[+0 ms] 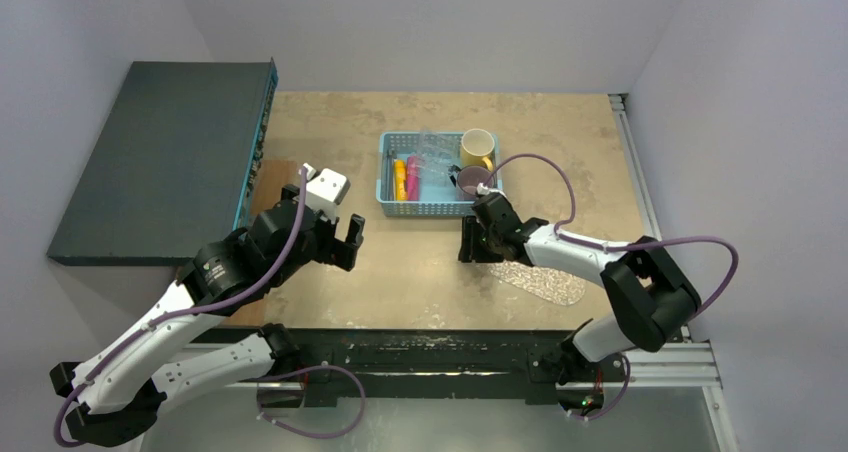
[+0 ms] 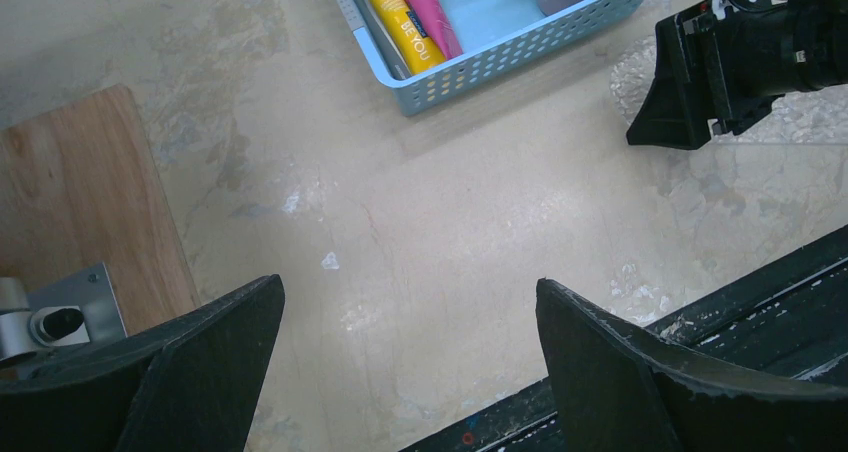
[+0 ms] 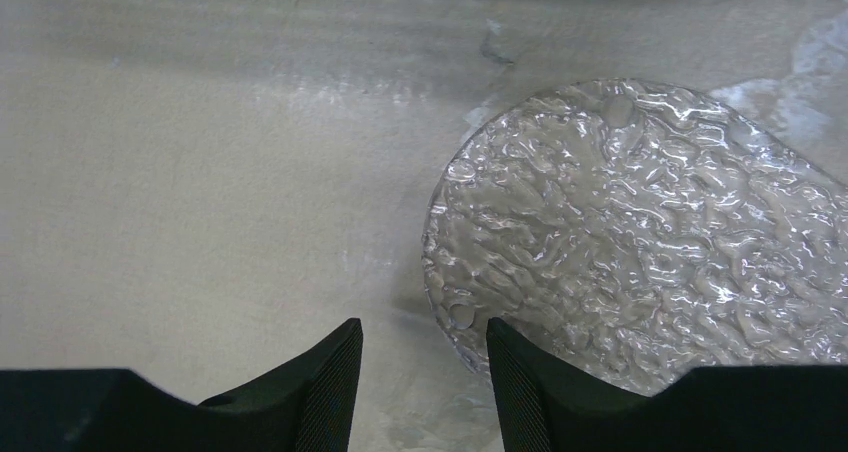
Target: Prepare toiletry sets of a toothbrush and toothpaste on the tray
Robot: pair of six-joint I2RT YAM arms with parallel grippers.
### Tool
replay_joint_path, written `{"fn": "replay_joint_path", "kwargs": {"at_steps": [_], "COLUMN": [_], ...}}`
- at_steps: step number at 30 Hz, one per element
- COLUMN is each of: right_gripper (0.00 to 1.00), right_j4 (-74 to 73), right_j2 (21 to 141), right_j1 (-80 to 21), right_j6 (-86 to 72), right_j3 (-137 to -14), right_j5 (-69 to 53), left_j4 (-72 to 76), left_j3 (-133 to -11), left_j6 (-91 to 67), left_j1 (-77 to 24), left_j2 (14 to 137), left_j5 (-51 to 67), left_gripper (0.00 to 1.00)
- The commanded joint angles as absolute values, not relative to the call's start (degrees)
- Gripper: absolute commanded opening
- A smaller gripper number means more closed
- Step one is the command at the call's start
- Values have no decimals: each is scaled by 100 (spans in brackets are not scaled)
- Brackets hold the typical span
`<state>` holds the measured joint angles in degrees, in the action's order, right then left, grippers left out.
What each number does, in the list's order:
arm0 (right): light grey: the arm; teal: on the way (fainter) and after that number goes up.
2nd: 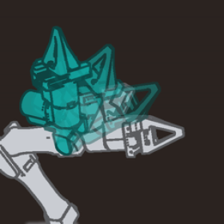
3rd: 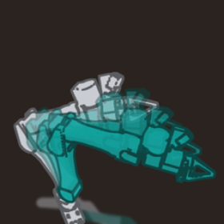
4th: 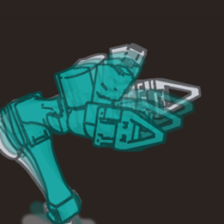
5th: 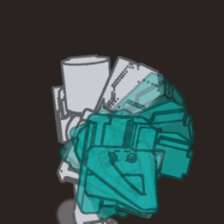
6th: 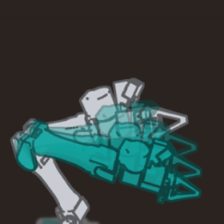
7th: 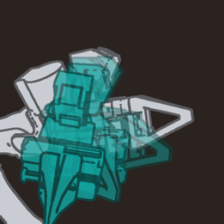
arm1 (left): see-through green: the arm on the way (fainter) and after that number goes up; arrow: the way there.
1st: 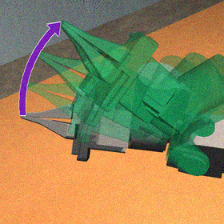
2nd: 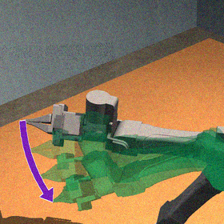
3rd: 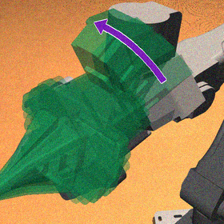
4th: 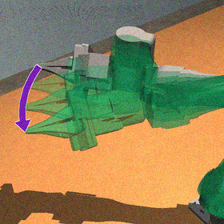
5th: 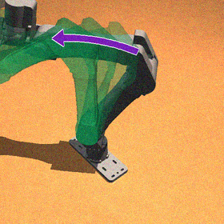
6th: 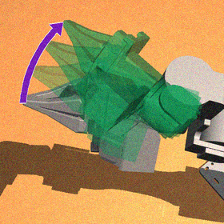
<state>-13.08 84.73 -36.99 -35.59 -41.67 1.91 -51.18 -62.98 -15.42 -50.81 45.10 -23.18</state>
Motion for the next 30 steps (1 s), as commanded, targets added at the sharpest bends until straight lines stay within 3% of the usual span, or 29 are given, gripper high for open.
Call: {"fn": "replay_joint_path", "kwargs": {"at_steps": [1,30], "right_gripper": [51,49], "right_j4": [-1395,-1421], "right_j2": [8924,10249], "right_j1": [-3996,-6049], "right_j6": [-3474,-2604], "right_j3": [-4132,-5455], "right_j5": [-359,-1109], "left_j4": [-5056,-5041], "left_j3": [-6319,-6258], "left_j6": [-1490,-1573], "left_j1": [-5095,-5091], "left_j2": [4491,4096], "left_j5": [-2382,-3082], "left_gripper": [96,96]}}
